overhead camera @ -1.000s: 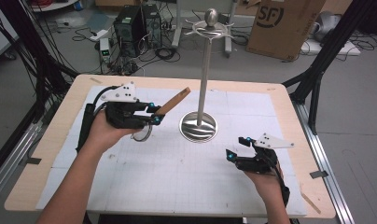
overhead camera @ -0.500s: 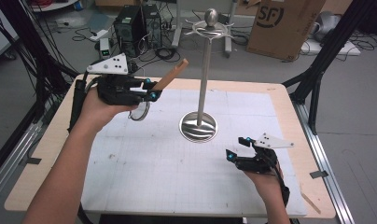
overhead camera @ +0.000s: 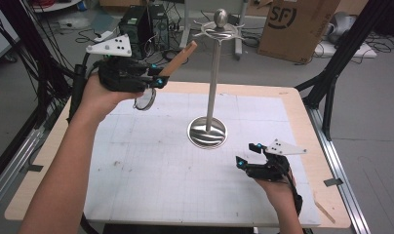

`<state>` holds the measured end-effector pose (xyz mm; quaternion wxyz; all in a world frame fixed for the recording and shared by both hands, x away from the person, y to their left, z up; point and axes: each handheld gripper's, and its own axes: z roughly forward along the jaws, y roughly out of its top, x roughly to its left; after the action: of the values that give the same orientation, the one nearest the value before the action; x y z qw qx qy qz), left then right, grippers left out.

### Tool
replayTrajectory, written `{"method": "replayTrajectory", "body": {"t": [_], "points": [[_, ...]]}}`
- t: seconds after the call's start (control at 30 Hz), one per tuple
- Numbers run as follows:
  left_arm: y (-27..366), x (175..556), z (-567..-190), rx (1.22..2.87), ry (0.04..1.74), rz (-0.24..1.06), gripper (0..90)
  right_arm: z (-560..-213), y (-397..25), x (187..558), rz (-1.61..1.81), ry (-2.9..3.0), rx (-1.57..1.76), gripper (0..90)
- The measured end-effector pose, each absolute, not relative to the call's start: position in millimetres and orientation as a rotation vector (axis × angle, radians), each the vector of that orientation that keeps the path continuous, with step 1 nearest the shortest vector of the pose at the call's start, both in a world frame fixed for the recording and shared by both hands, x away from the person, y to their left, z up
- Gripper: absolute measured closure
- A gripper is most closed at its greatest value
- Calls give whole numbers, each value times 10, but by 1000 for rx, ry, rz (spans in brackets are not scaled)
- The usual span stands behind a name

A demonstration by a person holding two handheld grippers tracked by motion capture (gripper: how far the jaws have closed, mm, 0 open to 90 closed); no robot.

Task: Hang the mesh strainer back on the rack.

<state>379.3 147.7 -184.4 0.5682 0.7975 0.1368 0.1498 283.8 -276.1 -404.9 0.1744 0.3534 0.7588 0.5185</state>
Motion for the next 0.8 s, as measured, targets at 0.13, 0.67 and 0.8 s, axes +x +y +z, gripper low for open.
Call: {"method": "replayTrajectory", "body": {"t": [0.13,0.67,0.8], "points": [[1493,3826,-1775,1866,326,365,686,-4037,-2778,2833,1476,2143,1002,257],[1428,3974,-1724,1868,361,379,686,-4028,-2806,2813,1479,2132,1004,257],[1371,3980,-1743,1874,357,370,686,-4030,-2816,2806,1480,2133,1009,257]]}}
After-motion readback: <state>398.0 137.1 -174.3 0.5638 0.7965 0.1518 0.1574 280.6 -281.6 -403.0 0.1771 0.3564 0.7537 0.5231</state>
